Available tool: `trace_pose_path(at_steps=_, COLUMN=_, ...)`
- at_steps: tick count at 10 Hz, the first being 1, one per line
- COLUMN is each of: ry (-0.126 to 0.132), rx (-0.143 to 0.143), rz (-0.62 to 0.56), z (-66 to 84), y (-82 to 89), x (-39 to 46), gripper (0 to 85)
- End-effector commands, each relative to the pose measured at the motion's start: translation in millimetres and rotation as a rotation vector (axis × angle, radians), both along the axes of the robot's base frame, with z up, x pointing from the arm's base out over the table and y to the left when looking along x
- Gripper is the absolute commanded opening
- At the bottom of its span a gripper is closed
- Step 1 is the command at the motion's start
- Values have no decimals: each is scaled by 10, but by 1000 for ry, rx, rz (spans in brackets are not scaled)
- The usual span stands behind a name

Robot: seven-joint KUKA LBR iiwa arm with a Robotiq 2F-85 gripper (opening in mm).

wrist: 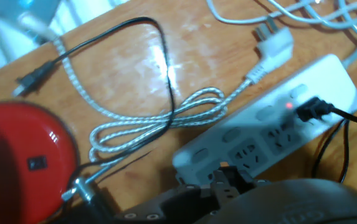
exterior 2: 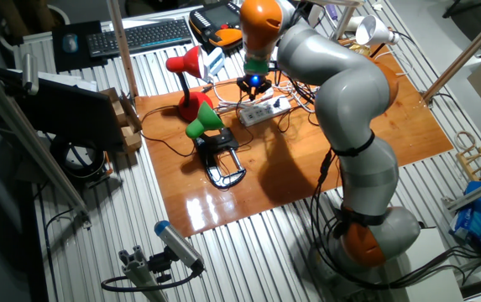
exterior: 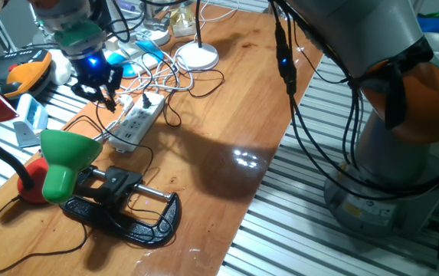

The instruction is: Plug in the power cord of the desk lamp, turn on the socket, and light up the desk lamp

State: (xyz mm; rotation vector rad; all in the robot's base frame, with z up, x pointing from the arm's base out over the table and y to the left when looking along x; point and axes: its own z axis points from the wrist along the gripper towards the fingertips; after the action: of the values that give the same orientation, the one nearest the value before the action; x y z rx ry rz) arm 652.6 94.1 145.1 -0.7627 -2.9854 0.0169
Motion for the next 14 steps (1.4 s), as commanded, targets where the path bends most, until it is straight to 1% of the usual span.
trace_pose_path(at_steps=1, ry=2, rx=0, rz=-226, z=-20, y=-43, x=-16, gripper=0)
trace_pose_path(at_steps=2, ry=1, rx=-3, rz=-273, z=-26, y=-88, x=-33, gripper=0)
trace_pose_path(at_steps=4, ry=-10, rx=-5, rz=-329, z=-3, y=-149, x=-70, gripper=0)
trace_pose_path(at_steps=6, ry=-6, rx=1, rz=-436, z=34, y=-195, x=-101, gripper=0)
trace_pose_path(at_steps=7, ry=-8, rx=8, rz=-479, z=30, y=-212, x=-122, gripper=0)
trace_pose_path(at_steps=9, ry=-2, rx=36, rz=-586, z=3, y=-263, x=-148, gripper=0)
trace_pose_path(at_steps=10, ry=-5, rx=38, rz=-630, z=-3, y=-297, x=-171, gripper=0)
trace_pose_path(at_steps=12, ry=1, rx=52, rz=-700, z=-8, y=-347, x=-197, gripper=0)
trace_pose_path(at_steps=14, ry=-10, rx=61, rz=-752, z=-34, y=-396, x=-226, gripper=0)
